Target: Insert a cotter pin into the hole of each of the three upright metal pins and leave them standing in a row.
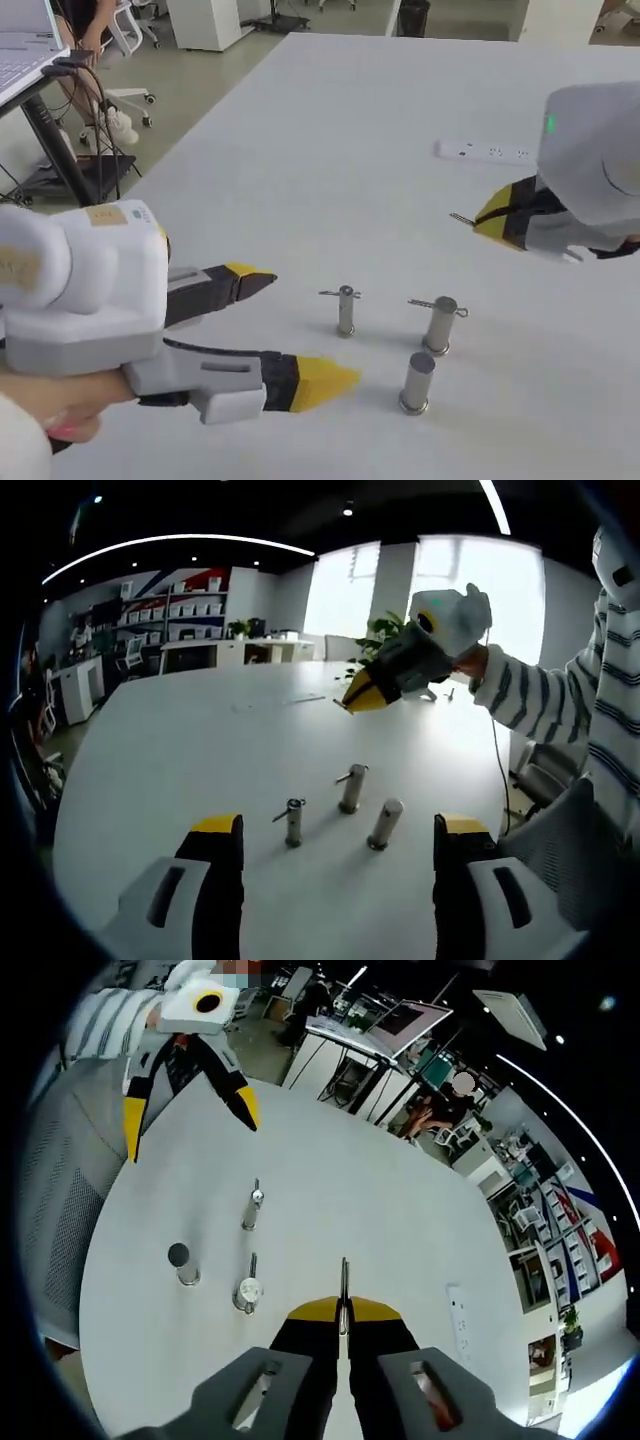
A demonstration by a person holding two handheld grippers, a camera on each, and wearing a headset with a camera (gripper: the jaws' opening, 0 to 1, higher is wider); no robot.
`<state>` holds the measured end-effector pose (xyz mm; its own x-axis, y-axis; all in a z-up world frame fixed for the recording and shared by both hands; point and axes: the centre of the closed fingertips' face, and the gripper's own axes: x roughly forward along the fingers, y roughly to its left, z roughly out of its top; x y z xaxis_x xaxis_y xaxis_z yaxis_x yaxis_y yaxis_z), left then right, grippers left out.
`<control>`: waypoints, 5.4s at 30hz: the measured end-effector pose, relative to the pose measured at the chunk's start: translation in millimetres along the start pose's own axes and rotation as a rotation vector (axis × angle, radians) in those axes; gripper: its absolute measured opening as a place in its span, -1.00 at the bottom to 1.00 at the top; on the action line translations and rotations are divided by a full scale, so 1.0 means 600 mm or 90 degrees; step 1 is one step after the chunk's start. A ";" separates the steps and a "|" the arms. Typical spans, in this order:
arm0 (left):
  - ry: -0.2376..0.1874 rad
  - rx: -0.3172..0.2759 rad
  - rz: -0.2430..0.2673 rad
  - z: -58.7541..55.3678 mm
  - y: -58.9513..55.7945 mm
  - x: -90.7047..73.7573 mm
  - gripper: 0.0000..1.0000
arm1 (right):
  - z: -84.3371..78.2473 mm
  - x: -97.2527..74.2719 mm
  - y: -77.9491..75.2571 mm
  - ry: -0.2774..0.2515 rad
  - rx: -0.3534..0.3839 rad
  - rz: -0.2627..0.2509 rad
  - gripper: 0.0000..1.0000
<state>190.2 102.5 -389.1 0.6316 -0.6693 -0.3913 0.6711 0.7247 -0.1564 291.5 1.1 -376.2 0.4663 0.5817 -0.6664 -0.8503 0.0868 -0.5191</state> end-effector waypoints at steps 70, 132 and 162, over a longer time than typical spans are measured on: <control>-0.050 -0.121 -0.102 0.076 -0.043 0.075 -1.00 | 0.104 -0.024 0.106 -0.090 -0.111 -0.099 -1.00; -0.073 -0.042 -0.096 0.084 -0.031 0.042 -1.00 | 0.084 -0.022 0.119 -0.189 0.225 0.079 -0.26; -0.093 0.132 -0.186 0.082 -0.080 0.028 -1.00 | 0.102 -0.036 0.162 -0.237 0.321 0.235 -0.61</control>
<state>187.5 48.3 -343.3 0.4413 -0.8696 -0.2215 0.8855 0.4620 -0.0496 183.9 46.5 -379.2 0.0894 0.8741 -0.4774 -0.9872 0.1413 0.0738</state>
